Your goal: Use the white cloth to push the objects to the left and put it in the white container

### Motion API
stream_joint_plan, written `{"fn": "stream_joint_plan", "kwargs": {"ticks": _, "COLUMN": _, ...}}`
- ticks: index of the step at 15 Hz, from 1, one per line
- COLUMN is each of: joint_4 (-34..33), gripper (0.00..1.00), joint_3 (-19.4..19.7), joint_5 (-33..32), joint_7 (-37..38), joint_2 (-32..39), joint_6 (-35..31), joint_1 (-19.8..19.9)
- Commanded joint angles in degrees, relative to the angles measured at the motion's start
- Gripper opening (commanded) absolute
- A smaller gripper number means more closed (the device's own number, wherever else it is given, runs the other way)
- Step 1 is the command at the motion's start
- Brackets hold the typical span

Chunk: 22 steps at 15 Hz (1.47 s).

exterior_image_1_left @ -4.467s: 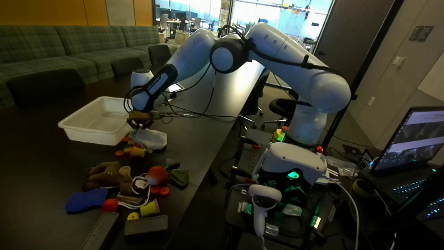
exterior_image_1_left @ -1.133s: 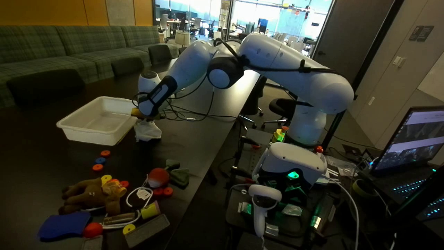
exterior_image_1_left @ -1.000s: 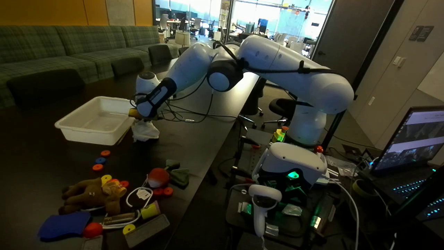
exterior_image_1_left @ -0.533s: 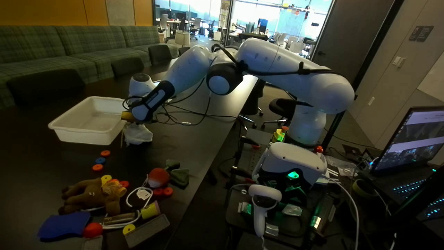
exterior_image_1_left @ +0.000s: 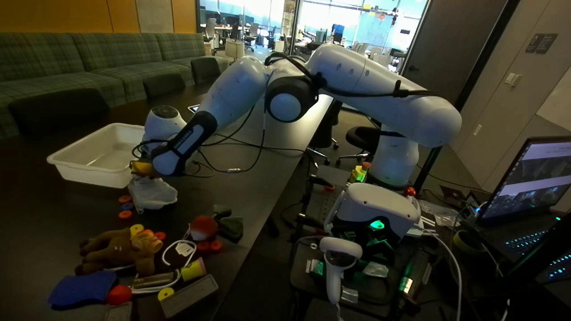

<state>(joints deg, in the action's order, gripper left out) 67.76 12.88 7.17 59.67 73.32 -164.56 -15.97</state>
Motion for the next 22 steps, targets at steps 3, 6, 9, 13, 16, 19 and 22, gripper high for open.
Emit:
{"fn": "stream_joint_plan", "kwargs": {"ticks": 3, "joint_4": 13.27, "gripper": 0.07, "joint_3": -5.15, "joint_5": 0.64, "joint_7": -1.4, "joint_2": -7.23, "joint_6": -5.82, "joint_1": -6.09}}
{"fn": "stream_joint_plan", "kwargs": {"ticks": 6, "joint_4": 18.12, "gripper": 0.07, "joint_3": -6.6, "joint_5": 0.7, "joint_7": -2.13, "joint_2": -10.94, "joint_6": -7.25, "joint_1": -8.52}}
{"fn": "stream_joint_plan", "kwargs": {"ticks": 9, "joint_4": 23.46, "gripper": 0.07, "joint_3": -6.96, "joint_5": 0.73, "joint_7": -2.8, "joint_2": -15.45, "joint_6": -9.05, "joint_1": -10.18}}
{"fn": "stream_joint_plan", "kwargs": {"ticks": 13, "joint_4": 30.84, "gripper": 0.07, "joint_3": -6.29, "joint_5": 0.89, "joint_7": -4.2, "joint_2": -23.47, "joint_6": -11.0, "joint_1": -11.27}}
{"fn": "stream_joint_plan", "kwargs": {"ticks": 16, "joint_4": 33.52, "gripper": 0.07, "joint_3": -5.53, "joint_5": 1.01, "joint_7": -5.09, "joint_2": -29.29, "joint_6": -10.68, "joint_1": -10.78}}
{"fn": "stream_joint_plan", "kwargs": {"ticks": 19, "joint_4": 31.75, "gripper": 0.07, "joint_3": -4.53, "joint_5": 0.73, "joint_7": -5.51, "joint_2": -32.85, "joint_6": -8.68, "joint_1": -9.67}}
{"fn": "stream_joint_plan", "kwargs": {"ticks": 22, "joint_4": 25.61, "gripper": 0.07, "joint_3": -3.67, "joint_5": 0.06, "joint_7": -6.29, "joint_2": -33.23, "joint_6": -5.53, "joint_1": -7.59}}
